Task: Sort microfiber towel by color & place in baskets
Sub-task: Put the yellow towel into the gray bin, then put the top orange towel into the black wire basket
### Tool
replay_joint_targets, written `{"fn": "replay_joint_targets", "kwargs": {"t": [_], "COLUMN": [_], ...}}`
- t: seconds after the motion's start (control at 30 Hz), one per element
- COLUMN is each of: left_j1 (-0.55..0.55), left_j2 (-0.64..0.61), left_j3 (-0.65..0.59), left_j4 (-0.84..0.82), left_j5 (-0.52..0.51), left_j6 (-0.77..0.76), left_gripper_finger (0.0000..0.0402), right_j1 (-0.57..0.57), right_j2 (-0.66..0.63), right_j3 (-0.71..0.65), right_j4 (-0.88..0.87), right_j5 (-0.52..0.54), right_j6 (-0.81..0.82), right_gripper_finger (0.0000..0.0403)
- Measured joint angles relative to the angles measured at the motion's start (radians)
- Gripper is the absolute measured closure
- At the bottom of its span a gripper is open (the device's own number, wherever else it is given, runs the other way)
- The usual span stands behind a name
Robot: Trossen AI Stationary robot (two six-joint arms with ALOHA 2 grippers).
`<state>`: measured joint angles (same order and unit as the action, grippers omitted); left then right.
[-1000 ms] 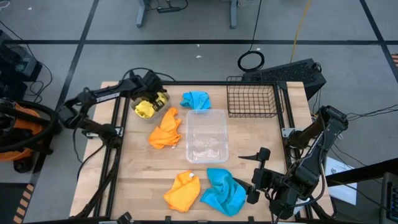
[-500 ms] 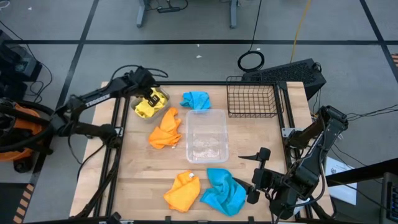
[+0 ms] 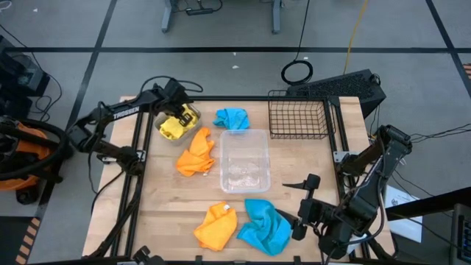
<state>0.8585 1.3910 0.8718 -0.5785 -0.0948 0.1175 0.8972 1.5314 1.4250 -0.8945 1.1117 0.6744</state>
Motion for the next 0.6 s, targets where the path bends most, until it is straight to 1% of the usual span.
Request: {"fn": "replay_joint_targets", "kwargs": {"t": [0.13, 0.33, 0.47, 0.6], "left_j1": [-0.02, -0.108, -0.227, -0.385], "left_j2": [-0.063, -0.22, -0.309, -0.351], "left_j3": [0.032, 0.036, 0.019, -0.061], "left_j4": [-0.064, -0.09, -0.05, 0.051], "left_j5": [0.007, 0.012, 0.013, 0.013], "left_j6": [-0.05, -0.122, -0.207, -0.304], "left_gripper_finger": [0.0398, 0.0398, 0.0398, 0.0398], "right_j1": [-0.008, -0.055, -0.103, -0.177], "right_j2": [0.0, 0.0, 0.0, 0.0], "right_j3": [0.0, 0.0, -0.001, -0.001], "right_j4": [-0.001, 0.0, 0.0, -0.001], "right_j5": [0.047, 0.042, 0.019, -0.068], "right_j6": [-0.013, -0.009, -0.028, -0.069], "right_gripper_finger": [0.0035, 0.0035, 0.0035, 0.0035]}}
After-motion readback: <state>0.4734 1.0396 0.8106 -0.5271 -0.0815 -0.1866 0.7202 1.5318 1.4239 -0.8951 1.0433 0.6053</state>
